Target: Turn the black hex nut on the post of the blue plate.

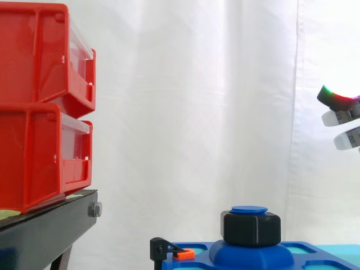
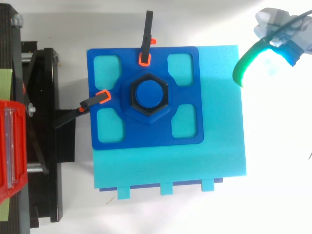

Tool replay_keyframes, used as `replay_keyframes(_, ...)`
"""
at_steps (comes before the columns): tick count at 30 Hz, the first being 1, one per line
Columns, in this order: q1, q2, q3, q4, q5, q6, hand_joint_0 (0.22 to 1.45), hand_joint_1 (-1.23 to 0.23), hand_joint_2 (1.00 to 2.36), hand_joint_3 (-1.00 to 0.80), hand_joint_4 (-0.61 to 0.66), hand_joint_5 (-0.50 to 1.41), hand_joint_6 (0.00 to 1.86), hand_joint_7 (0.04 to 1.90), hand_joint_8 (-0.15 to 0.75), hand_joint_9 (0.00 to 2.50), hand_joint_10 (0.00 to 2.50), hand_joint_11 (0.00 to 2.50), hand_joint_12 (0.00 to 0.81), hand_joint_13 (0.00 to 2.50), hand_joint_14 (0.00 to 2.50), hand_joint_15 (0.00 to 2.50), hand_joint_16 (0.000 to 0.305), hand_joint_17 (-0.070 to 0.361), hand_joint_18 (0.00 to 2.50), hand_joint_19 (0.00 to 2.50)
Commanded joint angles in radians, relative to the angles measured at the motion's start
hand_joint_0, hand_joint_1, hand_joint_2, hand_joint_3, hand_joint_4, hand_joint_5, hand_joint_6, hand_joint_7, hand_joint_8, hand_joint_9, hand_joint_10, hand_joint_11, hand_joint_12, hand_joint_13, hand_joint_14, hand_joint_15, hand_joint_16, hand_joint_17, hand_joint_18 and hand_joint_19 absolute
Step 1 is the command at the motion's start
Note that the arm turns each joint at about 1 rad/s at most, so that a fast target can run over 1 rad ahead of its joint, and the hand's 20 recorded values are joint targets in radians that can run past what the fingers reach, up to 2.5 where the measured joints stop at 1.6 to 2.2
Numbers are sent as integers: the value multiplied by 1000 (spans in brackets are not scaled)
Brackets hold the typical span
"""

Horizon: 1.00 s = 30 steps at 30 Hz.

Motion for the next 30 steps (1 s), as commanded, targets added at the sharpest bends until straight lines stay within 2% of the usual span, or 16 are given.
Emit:
replay_keyframes(1,-1,0,0,0,0,0,438,-361,1000,-500,57,-277,502,686,133,0,0,0,323,0,0,0,52,116,0,0)
replay_keyframes(6,1,0,0,0,0,0,441,-360,1000,-500,68,-276,502,706,130,0,0,0,322,0,0,0,52,116,0,0)
replay_keyframes(9,1,0,0,0,0,0,441,-358,1000,-500,68,-274,501,655,132,0,0,0,322,0,0,0,52,117,0,0)
replay_keyframes(12,1,0,0,0,0,0,441,-357,1000,-500,72,-277,502,708,131,0,0,0,320,0,0,0,52,117,0,0)
replay_keyframes(15,-1,0,0,0,0,0,441,-357,1000,-500,74,-275,501,662,135,0,0,0,321,0,0,0,52,117,0,0)
replay_keyframes(18,1,0,0,0,0,0,441,-379,1000,-500,83,-273,502,706,134,0,0,0,319,0,0,0,52,116,0,0)
replay_keyframes(22,1,0,0,0,0,0,441,-380,1000,-500,90,-269,501,655,138,0,0,0,320,0,0,0,52,116,0,0)
replay_keyframes(25,-1,0,0,0,0,0,441,-383,1000,-500,96,-268,502,697,137,0,0,0,320,0,0,0,52,116,0,0)
replay_keyframes(30,-1,0,0,0,0,0,442,-394,1000,-500,106,-262,501,645,141,0,0,0,321,0,0,0,52,116,0,0)
